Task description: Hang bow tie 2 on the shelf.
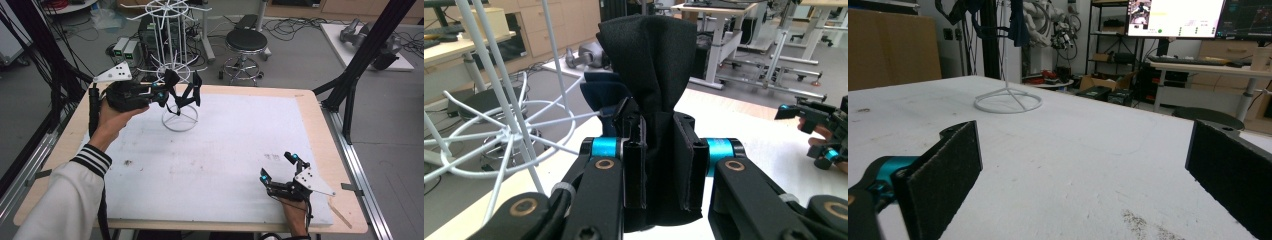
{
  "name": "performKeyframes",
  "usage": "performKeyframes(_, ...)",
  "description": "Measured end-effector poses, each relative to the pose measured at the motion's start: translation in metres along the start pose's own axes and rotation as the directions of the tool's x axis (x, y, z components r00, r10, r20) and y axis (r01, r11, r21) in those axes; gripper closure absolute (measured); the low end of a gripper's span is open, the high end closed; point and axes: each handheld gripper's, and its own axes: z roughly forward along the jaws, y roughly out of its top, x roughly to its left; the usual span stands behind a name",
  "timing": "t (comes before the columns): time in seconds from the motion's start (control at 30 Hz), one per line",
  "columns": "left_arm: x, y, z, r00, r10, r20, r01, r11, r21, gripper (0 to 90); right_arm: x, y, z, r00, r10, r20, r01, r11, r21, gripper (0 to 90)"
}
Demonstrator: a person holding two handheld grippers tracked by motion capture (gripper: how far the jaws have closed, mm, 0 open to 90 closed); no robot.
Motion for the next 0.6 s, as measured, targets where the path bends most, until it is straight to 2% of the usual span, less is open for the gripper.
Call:
performKeyframes(0.2,0.002,0.003,0.005,0.9998,0.003,-0.021,-0.002,0.9999,0.016,76.7,0.000,0.000,0.000,1.0000,0.001,0.000,-0.001,1.000,0.000,0.8)
performKeyframes(0.6,0.010,0.003,0.011,0.9936,-0.040,-0.105,0.045,0.9978,0.049,76.6,0.000,0.000,0.000,1.0000,0.003,-0.001,-0.003,1.000,0.001,0.8)
